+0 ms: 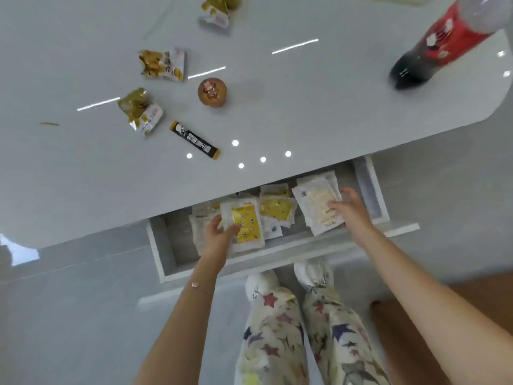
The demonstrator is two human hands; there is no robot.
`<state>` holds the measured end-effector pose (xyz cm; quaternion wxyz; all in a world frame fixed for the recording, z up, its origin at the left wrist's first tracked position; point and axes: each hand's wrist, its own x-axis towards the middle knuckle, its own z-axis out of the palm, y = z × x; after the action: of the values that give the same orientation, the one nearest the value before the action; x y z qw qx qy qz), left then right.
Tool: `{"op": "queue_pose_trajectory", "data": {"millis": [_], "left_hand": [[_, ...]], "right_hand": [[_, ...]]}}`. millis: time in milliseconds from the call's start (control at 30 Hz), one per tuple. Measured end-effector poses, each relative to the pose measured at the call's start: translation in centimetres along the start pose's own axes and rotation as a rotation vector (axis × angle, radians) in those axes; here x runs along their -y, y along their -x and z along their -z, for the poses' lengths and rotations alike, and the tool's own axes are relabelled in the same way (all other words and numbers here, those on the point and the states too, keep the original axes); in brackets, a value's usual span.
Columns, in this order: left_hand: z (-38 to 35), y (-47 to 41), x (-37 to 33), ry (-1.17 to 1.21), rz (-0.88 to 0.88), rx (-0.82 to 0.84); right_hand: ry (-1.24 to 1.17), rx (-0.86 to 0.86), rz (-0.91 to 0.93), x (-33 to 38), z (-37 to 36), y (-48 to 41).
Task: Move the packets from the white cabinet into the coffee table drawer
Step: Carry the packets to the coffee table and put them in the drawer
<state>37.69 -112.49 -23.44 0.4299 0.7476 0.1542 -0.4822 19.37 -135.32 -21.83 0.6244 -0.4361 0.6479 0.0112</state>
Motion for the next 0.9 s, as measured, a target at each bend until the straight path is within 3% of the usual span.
{"op": "queue_pose_trajectory", "data": {"millis": [233,400,567,900], "left_hand": [[-2.5,-5.4,3.7,0.003,-0.005,-0.074],[-2.7,-4.1,4.3,-0.173,-0.107,-0.18],[-1.8,1.5,2.0,-0.413,-0.316,-0.218],[-0.6,21.5,-10.5,-0.922,-0.706,-0.244]], "right_hand": [[0.05,0.006,-0.004,-5.0,-3.1,-8.8],[0.298,-0.01,0.057,-5.3,-3.3,-8.8],[0.626,-0.023,0.282,-1.7,-2.1,-2.5],[1.085,0.047,0.68,14.5,2.7,17.4]]}}
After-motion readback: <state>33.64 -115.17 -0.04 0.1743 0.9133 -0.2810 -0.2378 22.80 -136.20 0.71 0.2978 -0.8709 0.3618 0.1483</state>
